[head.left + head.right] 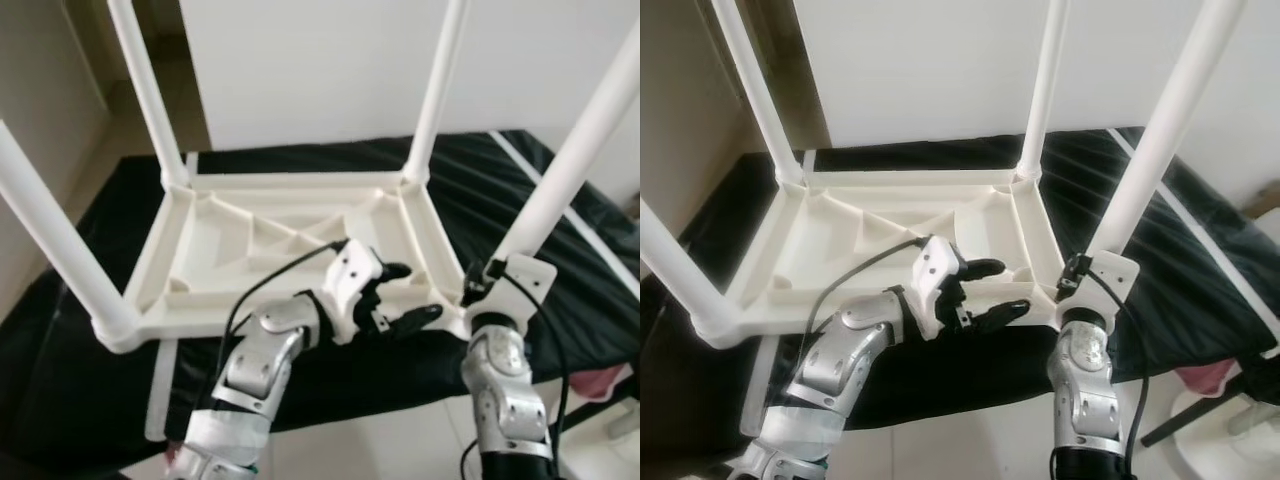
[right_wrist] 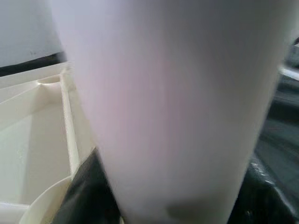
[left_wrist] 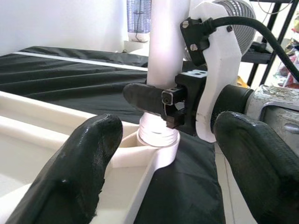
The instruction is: Building children table
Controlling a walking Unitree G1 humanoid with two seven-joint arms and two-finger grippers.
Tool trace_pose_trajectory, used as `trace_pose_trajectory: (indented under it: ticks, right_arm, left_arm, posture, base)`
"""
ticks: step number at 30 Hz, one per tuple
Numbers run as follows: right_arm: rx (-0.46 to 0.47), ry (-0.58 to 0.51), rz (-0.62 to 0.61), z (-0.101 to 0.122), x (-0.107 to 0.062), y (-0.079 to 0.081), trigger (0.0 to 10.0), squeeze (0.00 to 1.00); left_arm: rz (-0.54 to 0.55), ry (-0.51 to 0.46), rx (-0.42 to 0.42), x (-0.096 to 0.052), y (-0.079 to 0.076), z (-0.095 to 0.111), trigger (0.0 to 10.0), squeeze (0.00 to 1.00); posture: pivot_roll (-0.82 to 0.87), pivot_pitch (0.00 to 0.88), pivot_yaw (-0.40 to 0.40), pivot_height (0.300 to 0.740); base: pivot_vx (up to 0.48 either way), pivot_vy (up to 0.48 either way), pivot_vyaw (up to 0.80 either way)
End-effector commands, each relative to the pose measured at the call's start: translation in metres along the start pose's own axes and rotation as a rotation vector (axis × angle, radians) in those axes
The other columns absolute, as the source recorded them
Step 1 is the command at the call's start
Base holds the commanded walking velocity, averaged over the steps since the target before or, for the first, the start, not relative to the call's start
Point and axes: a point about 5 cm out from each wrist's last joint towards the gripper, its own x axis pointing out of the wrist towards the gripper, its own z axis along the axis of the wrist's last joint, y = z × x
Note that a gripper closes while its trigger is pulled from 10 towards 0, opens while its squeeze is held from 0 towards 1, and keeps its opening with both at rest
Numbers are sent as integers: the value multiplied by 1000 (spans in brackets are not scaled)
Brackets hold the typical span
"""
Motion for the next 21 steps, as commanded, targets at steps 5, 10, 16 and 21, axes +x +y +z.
trace_pose_trajectory:
  ticks: [5,10,16,21]
  right_arm:
    - [60,51,59,-11,-5,0,10000,1000]
    - [48,-5,134,-1,-3,-5,10000,1000]
    - [70,-27,222,8,1,-10,10000,0]
    - [-83,-45,439,19,7,-23,10000,0]
  left_arm:
    - [158,9,-20,-5,5,-2,10000,0]
    - [117,20,-19,-5,5,-2,10000,0]
    - [44,-45,-81,-5,-1,4,10000,0]
    - [-61,-60,-74,-7,-9,6,10000,0]
  posture:
    - [2,0,16,740]
    - [5,0,12,740]
    - [-9,0,16,740]
    - [-21,0,20,740]
  base:
    - [0,0,0]
    - [0,0,0]
    - [0,0,0]
    - [0,0,0]
